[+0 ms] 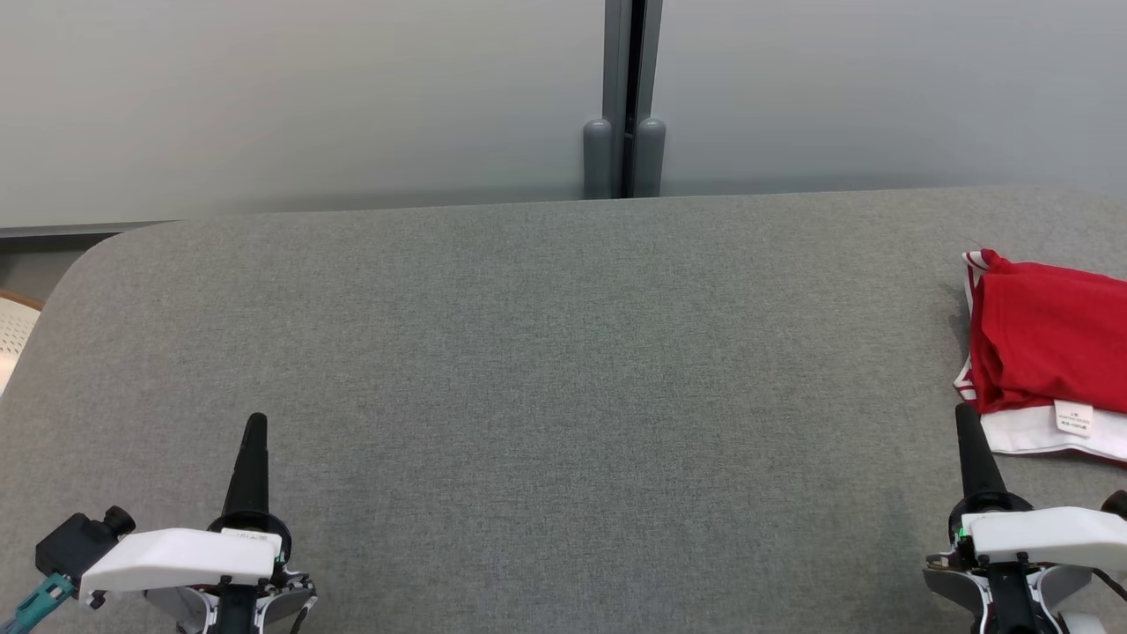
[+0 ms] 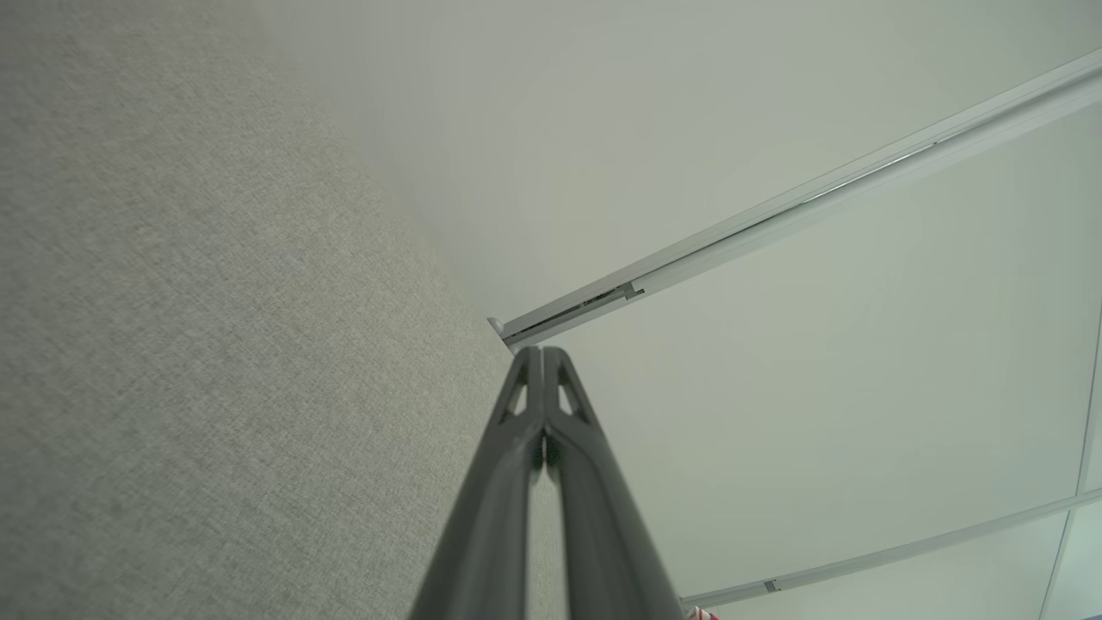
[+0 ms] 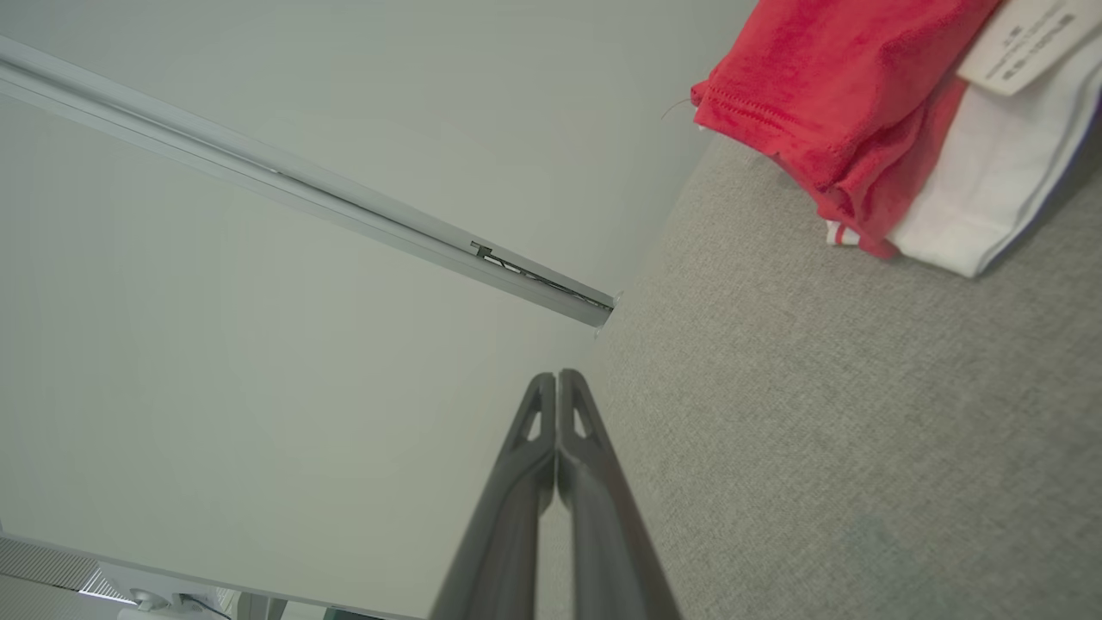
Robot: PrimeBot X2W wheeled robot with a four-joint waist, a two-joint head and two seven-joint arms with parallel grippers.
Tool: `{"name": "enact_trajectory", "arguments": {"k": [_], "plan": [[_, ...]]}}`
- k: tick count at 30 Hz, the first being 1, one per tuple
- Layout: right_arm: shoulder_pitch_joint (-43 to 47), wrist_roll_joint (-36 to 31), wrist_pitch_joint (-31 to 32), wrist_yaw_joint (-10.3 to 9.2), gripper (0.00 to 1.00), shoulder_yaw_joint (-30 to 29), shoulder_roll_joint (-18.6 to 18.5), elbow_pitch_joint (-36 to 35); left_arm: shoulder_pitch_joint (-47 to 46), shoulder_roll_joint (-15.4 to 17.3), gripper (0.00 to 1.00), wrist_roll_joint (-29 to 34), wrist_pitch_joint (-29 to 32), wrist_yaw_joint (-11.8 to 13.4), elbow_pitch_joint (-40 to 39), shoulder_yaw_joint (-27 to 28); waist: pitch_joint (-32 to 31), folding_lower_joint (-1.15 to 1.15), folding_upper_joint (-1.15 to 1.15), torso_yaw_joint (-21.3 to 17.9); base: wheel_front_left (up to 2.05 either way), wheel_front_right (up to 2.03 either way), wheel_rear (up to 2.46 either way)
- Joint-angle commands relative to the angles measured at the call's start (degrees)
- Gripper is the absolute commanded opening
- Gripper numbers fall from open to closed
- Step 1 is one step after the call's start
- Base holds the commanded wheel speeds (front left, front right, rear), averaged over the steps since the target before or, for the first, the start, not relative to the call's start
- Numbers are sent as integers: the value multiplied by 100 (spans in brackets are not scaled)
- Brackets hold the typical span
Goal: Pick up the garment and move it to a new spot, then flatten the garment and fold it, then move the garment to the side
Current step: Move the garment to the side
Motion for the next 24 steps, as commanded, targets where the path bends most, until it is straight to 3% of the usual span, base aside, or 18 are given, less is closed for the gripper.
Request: {"name": "enact_trajectory", "arguments": {"k": [1, 24], "plan": [[-16, 202, 71, 2, 0, -37, -40, -73, -153, 35, 0, -188, 44, -35, -36, 56, -9, 0, 0, -9, 0, 0, 0], [9, 1299, 373, 1, 0, -203, -39, -163, -186, 40, 0, -1265, 346, -72, -15, 197, -88, 0, 0, -95, 0, 0, 0]]}}
